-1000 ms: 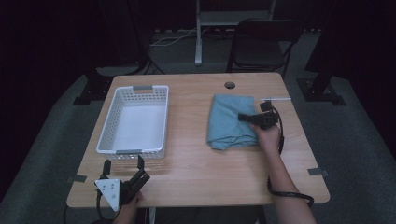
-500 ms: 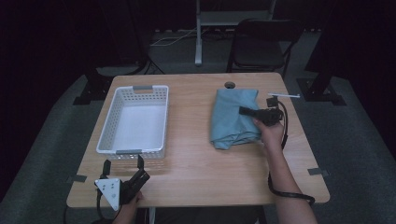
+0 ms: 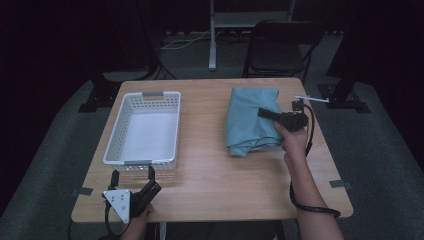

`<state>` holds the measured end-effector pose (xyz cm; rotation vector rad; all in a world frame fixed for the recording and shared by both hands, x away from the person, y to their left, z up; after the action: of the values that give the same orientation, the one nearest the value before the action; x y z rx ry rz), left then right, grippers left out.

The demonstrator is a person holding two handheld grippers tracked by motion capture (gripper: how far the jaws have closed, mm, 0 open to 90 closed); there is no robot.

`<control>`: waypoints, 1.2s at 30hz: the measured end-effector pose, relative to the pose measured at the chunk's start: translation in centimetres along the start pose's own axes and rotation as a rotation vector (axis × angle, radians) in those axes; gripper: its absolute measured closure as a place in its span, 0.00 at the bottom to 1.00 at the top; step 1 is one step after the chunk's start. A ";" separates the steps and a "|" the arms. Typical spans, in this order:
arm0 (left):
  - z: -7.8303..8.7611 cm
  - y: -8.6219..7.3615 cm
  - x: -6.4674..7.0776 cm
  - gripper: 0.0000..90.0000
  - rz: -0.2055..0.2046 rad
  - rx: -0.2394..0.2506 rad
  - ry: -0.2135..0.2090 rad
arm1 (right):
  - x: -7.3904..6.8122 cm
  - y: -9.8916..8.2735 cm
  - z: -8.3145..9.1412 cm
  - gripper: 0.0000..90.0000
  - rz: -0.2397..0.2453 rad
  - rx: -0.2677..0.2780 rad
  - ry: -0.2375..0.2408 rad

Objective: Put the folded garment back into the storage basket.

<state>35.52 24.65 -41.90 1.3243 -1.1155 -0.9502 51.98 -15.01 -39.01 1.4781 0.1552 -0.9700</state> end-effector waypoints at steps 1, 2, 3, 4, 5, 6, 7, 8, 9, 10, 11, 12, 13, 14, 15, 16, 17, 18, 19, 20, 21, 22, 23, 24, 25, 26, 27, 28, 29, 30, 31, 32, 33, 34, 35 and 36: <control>0.0 0.0 0.1 0.01 -0.004 0.000 -0.008 | -0.2 0.2 0.0 0.77 0.006 -0.001 0.000; 0.1 0.0 0.1 0.01 -0.007 0.003 -0.011 | -0.5 0.3 0.0 0.77 0.008 0.000 0.001; 0.1 0.0 0.2 0.01 -0.013 0.005 -0.016 | -0.7 0.5 0.1 0.77 0.011 0.002 0.004; 0.1 0.0 0.3 0.01 -0.013 0.006 -0.024 | -0.9 0.7 0.1 0.77 0.013 0.006 0.007; 0.1 0.0 0.3 0.01 -0.013 0.005 -0.028 | -1.0 0.9 0.2 0.77 0.010 0.011 0.012; 0.1 0.0 0.3 0.01 -0.013 0.002 -0.030 | -1.2 1.1 0.2 0.77 0.018 0.013 0.014; 0.1 0.0 0.3 0.01 -0.011 -0.001 -0.034 | -1.3 1.3 0.2 0.77 0.025 0.015 0.011; 0.1 0.0 0.3 0.01 -0.007 -0.003 -0.035 | -1.4 1.4 0.3 0.77 0.028 0.016 0.009; 0.0 0.0 0.3 0.01 -0.006 -0.003 -0.033 | -1.5 1.5 0.3 0.77 0.032 0.016 0.005; 0.1 0.0 0.3 0.01 -0.009 -0.002 -0.029 | -1.6 1.6 0.3 0.77 0.032 0.015 0.003; 0.1 0.0 0.3 0.01 -0.015 0.000 -0.027 | -1.7 1.7 0.3 0.77 0.035 0.014 0.004; 0.1 0.0 0.4 0.01 -0.019 0.004 -0.028 | -1.8 1.8 0.3 0.77 0.037 0.016 0.005; 0.1 0.0 0.4 0.01 -0.025 0.010 -0.029 | -1.9 1.9 0.3 0.77 0.037 0.018 0.007; 0.1 0.0 0.4 0.01 -0.026 0.009 -0.029 | -2.0 2.0 0.2 0.77 0.042 0.016 0.005; 0.1 0.0 0.4 0.01 -0.025 0.007 -0.030 | -2.1 2.1 0.2 0.77 0.045 0.012 0.002; 0.0 0.0 0.4 0.01 -0.025 0.005 -0.030 | -2.2 2.2 0.3 0.77 0.046 0.009 -0.002; 0.0 0.0 0.4 0.01 -0.026 0.001 -0.027 | -2.2 2.3 0.3 0.77 0.050 0.009 -0.006; 0.0 0.0 0.3 0.01 -0.027 0.003 -0.025 | -2.4 2.5 0.3 0.77 0.054 0.009 -0.007; -0.1 -0.1 0.3 0.01 -0.025 0.001 -0.022 | -2.6 2.7 0.4 0.77 0.054 0.013 -0.004; -0.1 -0.1 0.3 0.01 -0.024 -0.003 -0.019 | -2.9 3.1 0.5 0.77 0.053 0.026 0.007; -0.2 -0.2 0.4 0.01 -0.023 -0.015 -0.033 | -3.0 3.3 0.6 0.77 0.049 0.033 0.016; -0.2 -0.2 0.5 0.01 -0.025 -0.020 -0.047 | -3.2 3.5 0.7 0.77 0.047 0.040 0.020; -0.2 -0.2 0.6 0.01 -0.024 -0.018 -0.061 | -3.3 3.7 0.8 0.77 0.046 0.044 0.021; -0.1 -0.2 0.7 0.01 -0.028 -0.013 -0.066 | -3.5 3.8 0.8 0.77 0.046 0.049 0.023; 0.0 -0.1 0.7 0.01 -0.030 -0.007 -0.066 | -3.7 4.0 0.9 0.77 0.050 0.051 0.024; 0.0 -0.1 0.7 0.01 -0.031 -0.005 -0.067 | -3.9 4.1 0.9 0.77 0.057 0.054 0.021; 0.0 -0.1 0.7 0.01 -0.031 -0.006 -0.064 | -4.0 4.2 1.0 0.77 0.061 0.057 0.024; -0.1 -0.1 0.6 0.01 -0.030 -0.009 -0.055 | -4.2 4.4 1.0 0.77 0.061 0.061 0.027; -0.1 -0.2 0.5 0.01 -0.027 -0.013 -0.048 | -4.4 4.5 1.0 0.77 0.061 0.065 0.032; -0.2 -0.2 0.5 0.01 -0.024 -0.015 -0.044 | -4.5 4.6 1.1 0.77 0.061 0.074 0.039; -0.2 -0.2 0.5 0.01 -0.024 -0.015 -0.044 | -4.7 4.7 1.1 0.77 0.061 0.077 0.046; -0.2 -0.2 0.5 0.01 -0.026 -0.016 -0.042 | -4.7 4.7 1.1 0.77 0.061 0.077 0.046; -0.2 -0.2 0.5 0.01 -0.028 -0.016 -0.045 | -4.8 4.8 1.1 0.77 0.063 0.080 0.050; -0.2 -0.3 0.6 0.01 -0.042 -0.022 -0.047 | -5.1 5.0 1.0 0.77 0.065 0.083 0.053; -0.3 -0.3 0.7 0.01 -0.048 -0.025 -0.050 | -5.2 5.1 0.9 0.77 0.066 0.085 0.051; -0.3 -0.4 0.8 0.01 -0.053 -0.031 -0.058 | -5.3 5.2 0.9 0.77 0.070 0.086 0.053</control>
<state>36.01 23.94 -42.18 1.3136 -1.1103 -1.0466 51.49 -14.40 -31.60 1.5791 0.1004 -0.8914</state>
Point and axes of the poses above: each handheld gripper's, and its own axes: z roughly backward along the jaws, y roughly out of its top, x roughly to its right, the point moved 10 cm from there along -z, roughly forward along the jaws, and after that the axes turned 9 degrees about y, right-handed, at the moved point
